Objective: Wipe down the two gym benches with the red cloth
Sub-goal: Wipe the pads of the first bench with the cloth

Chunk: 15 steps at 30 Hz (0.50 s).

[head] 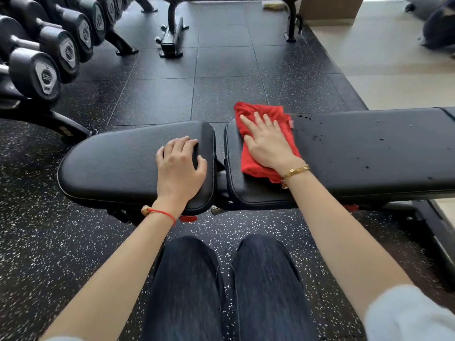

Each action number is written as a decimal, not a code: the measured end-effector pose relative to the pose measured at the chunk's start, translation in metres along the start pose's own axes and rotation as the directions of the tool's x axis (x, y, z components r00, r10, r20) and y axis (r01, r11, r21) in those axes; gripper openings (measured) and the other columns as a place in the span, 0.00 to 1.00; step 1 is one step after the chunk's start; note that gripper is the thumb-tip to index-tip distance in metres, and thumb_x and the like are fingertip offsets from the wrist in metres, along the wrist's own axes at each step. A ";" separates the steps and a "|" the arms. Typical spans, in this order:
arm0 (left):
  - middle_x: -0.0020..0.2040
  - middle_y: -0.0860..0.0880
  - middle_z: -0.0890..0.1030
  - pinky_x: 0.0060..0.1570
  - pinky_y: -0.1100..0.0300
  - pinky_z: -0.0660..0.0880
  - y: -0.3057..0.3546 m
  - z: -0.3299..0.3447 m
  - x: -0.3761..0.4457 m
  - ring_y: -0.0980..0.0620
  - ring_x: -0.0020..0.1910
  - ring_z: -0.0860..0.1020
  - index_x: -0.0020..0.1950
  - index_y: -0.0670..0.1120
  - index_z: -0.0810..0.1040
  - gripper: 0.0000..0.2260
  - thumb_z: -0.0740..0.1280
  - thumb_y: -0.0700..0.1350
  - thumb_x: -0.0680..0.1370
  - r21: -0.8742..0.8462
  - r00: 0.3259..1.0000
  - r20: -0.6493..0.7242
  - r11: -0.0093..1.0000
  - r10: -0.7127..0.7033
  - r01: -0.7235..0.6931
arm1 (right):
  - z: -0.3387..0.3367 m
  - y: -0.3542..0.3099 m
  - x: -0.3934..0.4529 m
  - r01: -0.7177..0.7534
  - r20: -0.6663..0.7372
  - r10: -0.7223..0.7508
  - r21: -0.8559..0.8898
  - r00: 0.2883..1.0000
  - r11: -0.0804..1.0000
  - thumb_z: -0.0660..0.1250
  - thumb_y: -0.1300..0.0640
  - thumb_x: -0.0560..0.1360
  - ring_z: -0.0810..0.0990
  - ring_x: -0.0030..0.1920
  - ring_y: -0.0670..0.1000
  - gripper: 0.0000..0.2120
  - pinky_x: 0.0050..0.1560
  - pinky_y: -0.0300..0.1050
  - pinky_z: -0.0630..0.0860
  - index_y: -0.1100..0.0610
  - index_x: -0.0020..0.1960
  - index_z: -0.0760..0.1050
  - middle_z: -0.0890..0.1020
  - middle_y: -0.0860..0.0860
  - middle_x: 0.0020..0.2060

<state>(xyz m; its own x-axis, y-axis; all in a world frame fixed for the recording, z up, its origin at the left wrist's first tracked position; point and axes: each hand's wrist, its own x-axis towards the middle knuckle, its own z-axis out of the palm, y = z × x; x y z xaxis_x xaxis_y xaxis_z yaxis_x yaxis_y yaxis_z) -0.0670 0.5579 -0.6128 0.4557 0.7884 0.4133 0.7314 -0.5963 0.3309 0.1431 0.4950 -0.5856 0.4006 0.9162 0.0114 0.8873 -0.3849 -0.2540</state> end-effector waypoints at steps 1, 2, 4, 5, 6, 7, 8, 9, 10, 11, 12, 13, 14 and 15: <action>0.65 0.47 0.78 0.70 0.44 0.64 0.000 0.000 0.000 0.45 0.67 0.72 0.64 0.46 0.77 0.17 0.63 0.47 0.76 -0.005 1.000 -0.001 1.000 -0.001 0.001 | 0.003 -0.010 -0.004 0.043 0.004 -0.043 -0.001 0.999 0.999 0.52 0.50 0.82 0.47 0.79 0.57 0.26 0.77 0.53 0.40 0.46 0.79 0.51 0.49 0.55 0.79; 0.65 0.47 0.78 0.70 0.45 0.64 0.000 0.000 0.000 0.45 0.67 0.72 0.64 0.46 0.77 0.17 0.63 0.47 0.76 -0.011 1.000 -0.002 1.000 -0.001 0.001 | 0.006 -0.019 -0.010 0.087 0.007 -0.087 -0.001 0.996 0.996 0.52 0.51 0.82 0.47 0.79 0.57 0.26 0.77 0.53 0.40 0.46 0.79 0.52 0.50 0.54 0.79; 0.65 0.47 0.78 0.70 0.45 0.64 -0.001 -0.001 -0.001 0.45 0.67 0.72 0.63 0.46 0.78 0.17 0.64 0.47 0.76 -0.020 1.000 0.000 1.000 -0.001 0.001 | 0.010 -0.029 -0.027 0.159 0.006 -0.159 0.000 0.987 0.987 0.53 0.51 0.82 0.47 0.79 0.56 0.25 0.78 0.53 0.40 0.45 0.78 0.55 0.51 0.53 0.79; 0.65 0.47 0.78 0.70 0.45 0.64 -0.002 -0.002 0.000 0.46 0.67 0.72 0.64 0.46 0.78 0.17 0.64 0.47 0.76 -0.024 1.000 0.001 1.000 0.000 0.001 | 0.011 -0.029 -0.037 0.183 0.000 -0.183 -0.001 0.983 0.983 0.53 0.51 0.82 0.47 0.79 0.56 0.25 0.78 0.52 0.40 0.45 0.78 0.56 0.51 0.52 0.79; 0.66 0.47 0.78 0.70 0.46 0.64 -0.003 -0.002 0.000 0.46 0.67 0.72 0.64 0.46 0.78 0.17 0.64 0.48 0.76 -0.029 1.000 0.003 1.000 0.000 0.000 | 0.011 -0.027 -0.048 0.197 -0.010 -0.197 0.000 0.980 0.980 0.53 0.51 0.82 0.48 0.79 0.55 0.25 0.78 0.52 0.41 0.45 0.78 0.56 0.52 0.52 0.79; 0.66 0.48 0.78 0.70 0.46 0.63 -0.004 -0.001 0.000 0.46 0.68 0.72 0.64 0.47 0.78 0.17 0.64 0.48 0.76 -0.032 1.000 0.005 0.999 0.001 -0.001 | 0.010 -0.022 -0.058 0.202 -0.026 -0.202 0.006 0.979 0.979 0.53 0.51 0.82 0.49 0.79 0.55 0.25 0.78 0.51 0.41 0.45 0.78 0.56 0.53 0.52 0.79; 0.66 0.48 0.78 0.70 0.46 0.63 -0.004 -0.001 -0.001 0.46 0.68 0.72 0.64 0.47 0.77 0.17 0.64 0.48 0.76 -0.033 1.000 0.008 0.999 0.003 -0.002 | 0.009 -0.015 -0.068 0.197 -0.047 -0.196 0.015 0.979 0.980 0.54 0.52 0.82 0.50 0.79 0.55 0.25 0.78 0.51 0.42 0.45 0.78 0.55 0.54 0.52 0.79; 0.66 0.48 0.78 0.70 0.47 0.63 -0.005 -0.001 -0.001 0.47 0.68 0.72 0.64 0.47 0.77 0.17 0.63 0.48 0.77 -0.033 1.000 0.008 0.999 0.004 -0.004 | 0.008 -0.007 -0.076 0.181 -0.068 -0.179 0.025 0.982 0.983 0.54 0.52 0.82 0.50 0.79 0.54 0.25 0.78 0.50 0.43 0.45 0.78 0.55 0.54 0.52 0.79; 0.66 0.48 0.78 0.70 0.46 0.63 -0.005 -0.001 -0.001 0.47 0.67 0.72 0.64 0.47 0.77 0.17 0.63 0.49 0.77 -0.035 1.000 0.008 0.999 0.005 -0.005 | 0.006 0.001 -0.081 0.154 -0.082 -0.151 0.033 0.985 0.987 0.54 0.52 0.82 0.51 0.79 0.54 0.26 0.78 0.50 0.43 0.45 0.78 0.55 0.55 0.52 0.79; 0.66 0.48 0.78 0.70 0.46 0.63 -0.005 -0.001 -0.001 0.47 0.68 0.72 0.64 0.47 0.77 0.17 0.63 0.49 0.77 -0.038 1.000 0.010 0.999 0.006 -0.006 | 0.004 0.009 -0.083 0.122 -0.089 -0.118 0.035 0.989 0.992 0.55 0.53 0.82 0.51 0.79 0.55 0.26 0.78 0.50 0.44 0.45 0.78 0.55 0.55 0.53 0.79; 0.66 0.48 0.77 0.70 0.46 0.63 -0.005 -0.001 -0.001 0.47 0.68 0.72 0.64 0.47 0.77 0.17 0.63 0.49 0.77 -0.041 1.000 0.013 0.999 0.007 -0.007 | 0.002 0.017 -0.081 0.084 -0.088 -0.081 0.032 0.993 0.996 0.54 0.53 0.82 0.51 0.79 0.55 0.26 0.78 0.50 0.44 0.46 0.78 0.54 0.55 0.54 0.79; 0.66 0.48 0.78 0.70 0.46 0.63 -0.005 -0.001 -0.001 0.46 0.68 0.72 0.64 0.47 0.77 0.17 0.63 0.49 0.77 -0.040 1.000 0.015 0.999 0.008 -0.007 | 0.000 0.024 -0.075 0.043 -0.080 -0.041 0.028 0.996 0.999 0.54 0.53 0.82 0.51 0.79 0.55 0.26 0.78 0.50 0.43 0.46 0.79 0.54 0.54 0.55 0.79; 0.66 0.48 0.78 0.70 0.45 0.63 -0.005 -0.001 -0.001 0.46 0.67 0.72 0.64 0.47 0.77 0.17 0.63 0.49 0.77 -0.038 1.000 0.016 0.999 0.007 -0.006 | -0.002 0.028 -0.065 0.000 -0.071 0.001 0.024 0.997 1.000 0.53 0.52 0.82 0.50 0.79 0.56 0.26 0.78 0.50 0.43 0.47 0.79 0.53 0.53 0.55 0.79; 0.66 0.47 0.78 0.70 0.45 0.64 -0.004 -0.001 -0.001 0.46 0.67 0.72 0.64 0.46 0.77 0.17 0.63 0.49 0.77 -0.037 1.000 0.017 0.999 0.005 -0.005 | -0.004 0.030 -0.053 -0.043 -0.062 0.044 0.022 0.997 0.999 0.53 0.52 0.83 0.50 0.79 0.56 0.26 0.77 0.51 0.42 0.47 0.79 0.52 0.52 0.56 0.79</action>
<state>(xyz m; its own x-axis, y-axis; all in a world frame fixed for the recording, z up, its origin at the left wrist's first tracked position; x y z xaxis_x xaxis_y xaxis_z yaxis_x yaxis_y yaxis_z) -0.0712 0.5594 -0.6134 0.4681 0.7877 0.4004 0.7098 -0.6051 0.3606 0.1496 0.4341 -0.5902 0.4529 0.8895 0.0605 0.8641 -0.4213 -0.2752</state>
